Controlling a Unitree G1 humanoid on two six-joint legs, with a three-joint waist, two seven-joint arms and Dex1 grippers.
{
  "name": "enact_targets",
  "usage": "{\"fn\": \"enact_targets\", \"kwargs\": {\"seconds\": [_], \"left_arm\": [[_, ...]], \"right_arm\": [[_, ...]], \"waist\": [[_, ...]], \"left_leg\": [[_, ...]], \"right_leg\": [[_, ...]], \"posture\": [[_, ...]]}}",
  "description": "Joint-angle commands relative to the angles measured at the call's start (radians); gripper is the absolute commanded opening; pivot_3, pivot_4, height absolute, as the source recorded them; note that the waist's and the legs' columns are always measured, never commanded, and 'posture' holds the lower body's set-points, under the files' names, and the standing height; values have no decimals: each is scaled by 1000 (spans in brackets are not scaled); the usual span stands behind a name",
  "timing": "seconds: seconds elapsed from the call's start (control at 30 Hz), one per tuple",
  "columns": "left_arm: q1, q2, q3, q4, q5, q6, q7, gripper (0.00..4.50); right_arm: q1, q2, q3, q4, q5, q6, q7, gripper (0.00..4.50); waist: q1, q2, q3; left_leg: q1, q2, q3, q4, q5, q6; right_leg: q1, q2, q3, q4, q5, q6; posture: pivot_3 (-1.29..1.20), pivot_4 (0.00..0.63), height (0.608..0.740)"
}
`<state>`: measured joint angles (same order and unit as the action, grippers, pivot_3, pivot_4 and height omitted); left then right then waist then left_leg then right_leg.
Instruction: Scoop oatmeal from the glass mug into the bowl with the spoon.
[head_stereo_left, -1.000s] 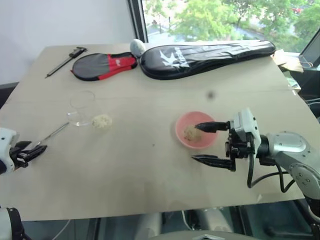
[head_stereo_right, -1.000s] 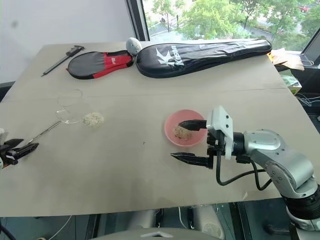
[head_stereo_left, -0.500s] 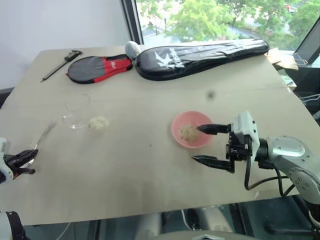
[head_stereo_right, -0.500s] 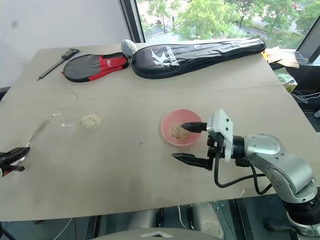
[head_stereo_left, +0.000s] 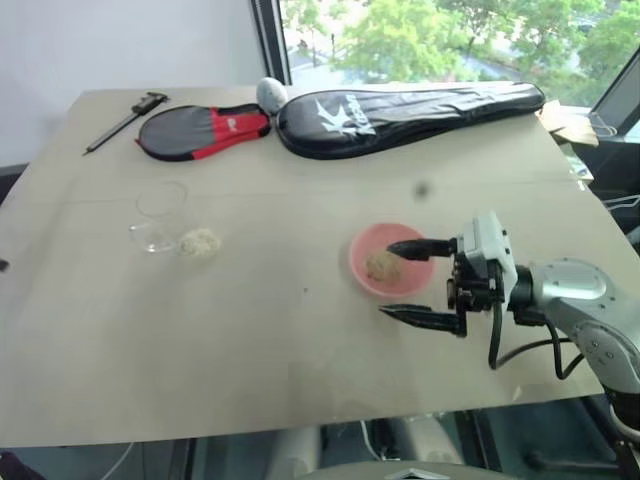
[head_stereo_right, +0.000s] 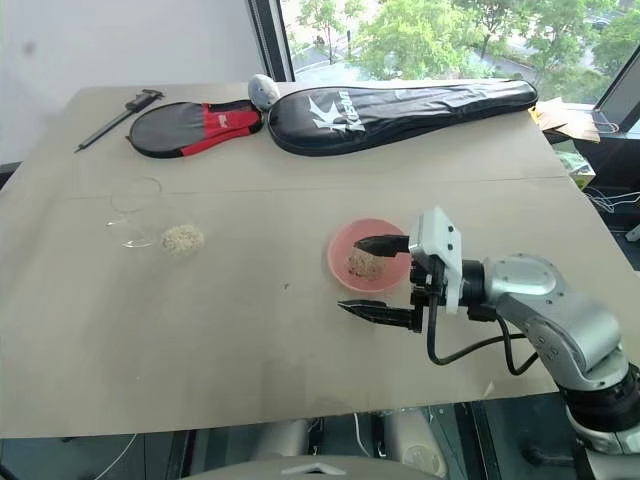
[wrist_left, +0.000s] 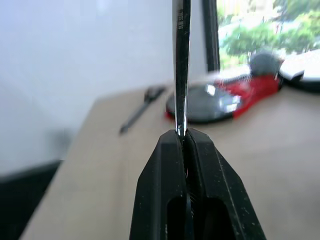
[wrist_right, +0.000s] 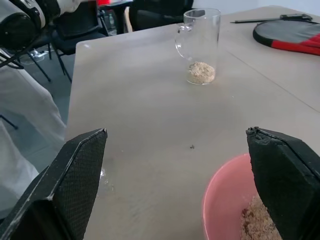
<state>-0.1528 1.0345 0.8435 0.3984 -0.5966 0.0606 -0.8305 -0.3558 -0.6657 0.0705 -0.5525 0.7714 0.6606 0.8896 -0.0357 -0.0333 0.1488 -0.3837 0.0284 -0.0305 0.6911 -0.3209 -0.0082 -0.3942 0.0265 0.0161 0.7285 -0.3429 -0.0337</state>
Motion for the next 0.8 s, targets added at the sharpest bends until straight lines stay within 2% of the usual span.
{"fn": "enact_targets", "kwargs": {"seconds": [0.03, 0.13, 0.23, 0.27, 0.33, 0.4, 0.57, 0.67, 0.8], "left_arm": [[-33, 13, 19, -324, -86, 118, 102, 54], [-67, -12, -56, -517, -118, 198, 174, 54], [-113, -55, -204, -671, -95, 228, 232, 54], [-125, -68, -243, -698, -78, 230, 244, 54], [-157, -106, -398, -765, 23, 209, 271, 54], [-192, -146, -515, -796, 116, 187, 301, 54], [-272, -255, -700, -796, 287, 107, 334, 54], [-285, -297, -755, -782, 353, 61, 322, 54], [-291, -311, -781, -772, 412, 21, 302, 54]], "right_arm": [[-92, 49, -26, 29, 60, 30, -30, 4500], [-168, 108, -42, 72, 86, 74, -104, 4500], [-259, 169, -45, 106, 113, 131, -191, 4500], [-285, 189, -46, 118, 117, 143, -215, 4500], [-373, 264, -58, 180, 124, 170, -313, 4500], [-439, 326, -69, 230, 133, 204, -391, 4500], [-547, 466, -91, 336, 134, 232, -523, 4500], [-582, 522, -104, 383, 123, 243, -585, 4500], [-623, 586, -161, 420, 190, 271, -639, 4500]], "waist": [[0, 1, 0], [1, 3, 1], [1, 7, 4], [1, 7, 4], [-4, 7, 4], [-6, 7, 4], [-5, 7, 4], [-5, 7, 4], [-6, 7, 4]], "left_leg": [[0, 0, 0, 0, 0, 0], [0, -1, 0, 0, 0, 0], [0, -1, 0, 0, 0, -1], [0, -1, 0, 0, 1, -1], [0, -2, 0, 0, 1, -2], [0, -2, 1, 0, 2, -3], [-2, -2, 1, 0, 3, -4], [-3, -2, 3, 0, 3, -4], [-5, -2, 3, 0, 3, -4]], "right_leg": [[0, 0, 0, 0, 0, 0], [0, 0, 0, 1, 0, 0], [0, 0, 0, 2, 0, 0], [0, 0, 0, 2, 0, 0], [0, 0, 0, 2, 0, 0], [0, 1, 1, 3, 0, 0], [-2, 1, 1, 1, 0, 0], [-2, 1, 3, 1, 0, 0], [-3, 1, 3, 2, 0, 0]], "posture": [[0, 150, 740], [0, 150, 740], [0, 150, 740], [0, 150, 740], [0, 150, 740], [0, 150, 740], [0, 150, 740], [0, 150, 740], [0, 150, 740]]}}
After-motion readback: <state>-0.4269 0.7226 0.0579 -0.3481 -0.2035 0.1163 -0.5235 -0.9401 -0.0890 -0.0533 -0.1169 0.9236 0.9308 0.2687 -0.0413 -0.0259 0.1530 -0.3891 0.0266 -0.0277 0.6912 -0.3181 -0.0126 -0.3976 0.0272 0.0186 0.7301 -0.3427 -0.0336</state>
